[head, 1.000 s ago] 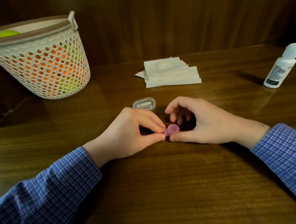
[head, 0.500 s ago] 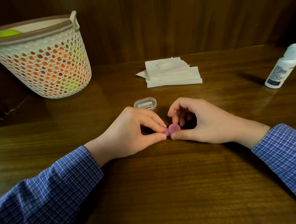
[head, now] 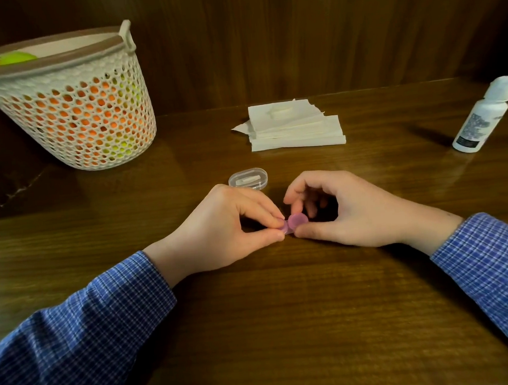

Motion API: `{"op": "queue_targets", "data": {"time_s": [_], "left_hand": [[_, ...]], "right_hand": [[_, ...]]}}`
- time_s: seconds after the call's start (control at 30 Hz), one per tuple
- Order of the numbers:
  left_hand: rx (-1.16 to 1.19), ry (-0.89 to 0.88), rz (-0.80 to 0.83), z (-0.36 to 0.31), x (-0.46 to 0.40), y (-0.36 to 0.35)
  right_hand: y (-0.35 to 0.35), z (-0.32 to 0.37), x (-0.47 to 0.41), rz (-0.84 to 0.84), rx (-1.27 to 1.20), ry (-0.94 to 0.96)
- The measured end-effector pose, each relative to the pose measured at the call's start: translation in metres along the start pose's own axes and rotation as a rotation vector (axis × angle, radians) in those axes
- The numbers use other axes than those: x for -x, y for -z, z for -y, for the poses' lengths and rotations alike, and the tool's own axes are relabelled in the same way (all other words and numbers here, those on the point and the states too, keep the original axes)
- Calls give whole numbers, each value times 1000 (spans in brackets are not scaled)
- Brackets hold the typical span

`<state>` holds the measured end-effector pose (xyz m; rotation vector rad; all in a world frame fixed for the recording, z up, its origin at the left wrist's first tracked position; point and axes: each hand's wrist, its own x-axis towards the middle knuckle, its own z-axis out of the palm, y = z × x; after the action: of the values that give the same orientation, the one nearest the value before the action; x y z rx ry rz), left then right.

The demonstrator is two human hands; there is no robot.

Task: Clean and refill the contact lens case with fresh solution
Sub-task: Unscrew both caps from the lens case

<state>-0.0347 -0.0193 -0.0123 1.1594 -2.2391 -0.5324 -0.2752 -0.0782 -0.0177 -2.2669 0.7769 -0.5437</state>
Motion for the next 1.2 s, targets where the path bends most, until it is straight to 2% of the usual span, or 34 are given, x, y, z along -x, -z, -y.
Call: {"op": "queue_targets", "data": {"time_s": [0.13, 0.37, 0.57, 0.8, 1.2], "left_hand": [[8, 8, -2, 0, 0, 0], [4, 10, 5, 0, 0, 1], [13, 18, 4, -1, 0, 0], [3, 16, 4, -1, 0, 1], [15, 5, -4, -1, 0, 0]], "right_hand": [[2, 1, 1, 29, -30, 11], [-2, 3, 0, -28, 55, -10], [2, 2, 2, 24, -6, 14], [-1, 4, 2, -26, 62, 7], [3, 4, 3, 24, 53, 35]]}}
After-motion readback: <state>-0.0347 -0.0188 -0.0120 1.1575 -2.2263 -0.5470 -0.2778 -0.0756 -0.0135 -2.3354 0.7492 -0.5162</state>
